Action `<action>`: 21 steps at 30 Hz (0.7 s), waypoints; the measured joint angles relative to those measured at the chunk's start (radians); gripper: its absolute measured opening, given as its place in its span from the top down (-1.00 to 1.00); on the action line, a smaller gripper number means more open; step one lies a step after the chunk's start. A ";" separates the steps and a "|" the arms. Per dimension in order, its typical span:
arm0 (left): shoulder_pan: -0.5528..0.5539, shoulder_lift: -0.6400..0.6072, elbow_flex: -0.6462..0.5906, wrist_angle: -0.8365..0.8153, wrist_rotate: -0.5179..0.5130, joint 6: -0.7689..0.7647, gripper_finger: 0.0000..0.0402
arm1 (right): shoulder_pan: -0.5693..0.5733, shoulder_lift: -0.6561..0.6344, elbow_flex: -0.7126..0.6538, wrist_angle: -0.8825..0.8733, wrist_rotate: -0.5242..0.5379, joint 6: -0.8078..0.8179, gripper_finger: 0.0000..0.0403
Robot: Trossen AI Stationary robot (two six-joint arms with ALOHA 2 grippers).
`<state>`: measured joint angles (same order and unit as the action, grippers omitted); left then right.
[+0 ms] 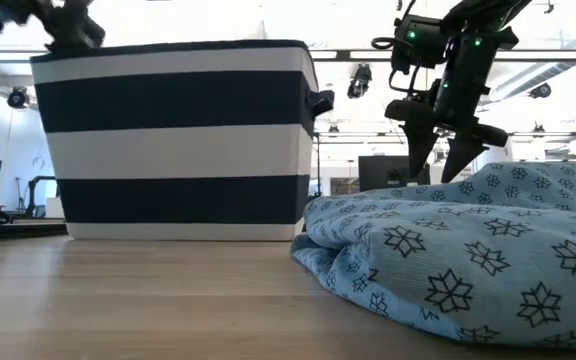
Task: Pick & place medical supplies in basket/bin
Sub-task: Adjust the blue bin
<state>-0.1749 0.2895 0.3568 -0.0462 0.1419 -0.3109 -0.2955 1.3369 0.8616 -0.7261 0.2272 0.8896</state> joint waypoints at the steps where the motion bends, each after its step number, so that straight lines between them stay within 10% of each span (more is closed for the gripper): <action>1: 0.000 -0.001 0.018 -0.003 0.013 -0.002 -0.15 | 0.000 0.000 0.000 0.000 0.000 0.002 -0.45; 10: -0.001 0.009 0.273 -0.039 0.004 0.277 -0.15 | 0.000 0.000 0.000 0.000 0.000 0.028 -0.45; 21: -0.025 0.089 0.269 -0.165 0.287 -0.222 -0.15 | 0.001 0.000 -0.002 -0.005 0.001 0.046 -0.45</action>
<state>-0.2004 0.3788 0.6258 -0.2112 0.4291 -0.5327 -0.2947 1.3369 0.8597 -0.7311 0.2287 0.9360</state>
